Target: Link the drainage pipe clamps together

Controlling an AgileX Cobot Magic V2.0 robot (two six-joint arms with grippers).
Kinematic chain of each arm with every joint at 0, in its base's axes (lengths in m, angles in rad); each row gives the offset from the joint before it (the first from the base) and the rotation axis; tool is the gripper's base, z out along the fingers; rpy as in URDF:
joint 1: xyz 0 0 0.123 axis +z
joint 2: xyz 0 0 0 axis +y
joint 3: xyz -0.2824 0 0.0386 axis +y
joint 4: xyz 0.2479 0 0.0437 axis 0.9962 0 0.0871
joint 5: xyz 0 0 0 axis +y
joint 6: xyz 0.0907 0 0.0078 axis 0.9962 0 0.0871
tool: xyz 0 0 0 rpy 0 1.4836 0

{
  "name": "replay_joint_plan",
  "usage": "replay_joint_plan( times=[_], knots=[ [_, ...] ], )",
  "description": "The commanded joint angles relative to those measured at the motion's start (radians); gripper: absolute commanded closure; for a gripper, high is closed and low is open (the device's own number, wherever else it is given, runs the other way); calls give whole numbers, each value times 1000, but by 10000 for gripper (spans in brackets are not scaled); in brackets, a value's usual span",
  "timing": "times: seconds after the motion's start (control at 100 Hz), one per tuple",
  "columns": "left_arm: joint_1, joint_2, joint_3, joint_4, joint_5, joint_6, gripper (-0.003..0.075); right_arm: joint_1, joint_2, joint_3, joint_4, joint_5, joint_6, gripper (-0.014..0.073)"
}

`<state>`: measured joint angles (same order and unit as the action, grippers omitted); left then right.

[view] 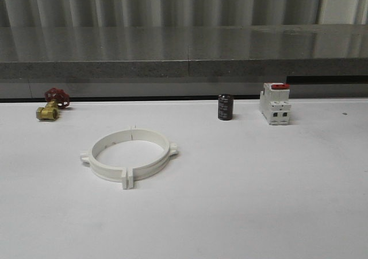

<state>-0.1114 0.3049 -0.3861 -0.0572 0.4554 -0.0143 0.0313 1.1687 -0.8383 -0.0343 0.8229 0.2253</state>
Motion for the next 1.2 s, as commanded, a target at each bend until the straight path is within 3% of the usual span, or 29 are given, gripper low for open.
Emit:
replay_joint_plan(
  times=[0.0,0.54,0.76,1.19],
  knots=[
    [0,6,-27,-6,-73,0,741,-17,-102,36,5,-84,-51,656],
    [0,6,-27,-6,-73,0,741,-19,-627,407,34,-440,-88,660],
    [0,6,-27,-6,-73,0,741,-28,-729,458,-15,-448,-89,660],
    [0,6,-27,-6,-73,0,741,-34,-939,718,-97,-788,-89,660]
  ],
)
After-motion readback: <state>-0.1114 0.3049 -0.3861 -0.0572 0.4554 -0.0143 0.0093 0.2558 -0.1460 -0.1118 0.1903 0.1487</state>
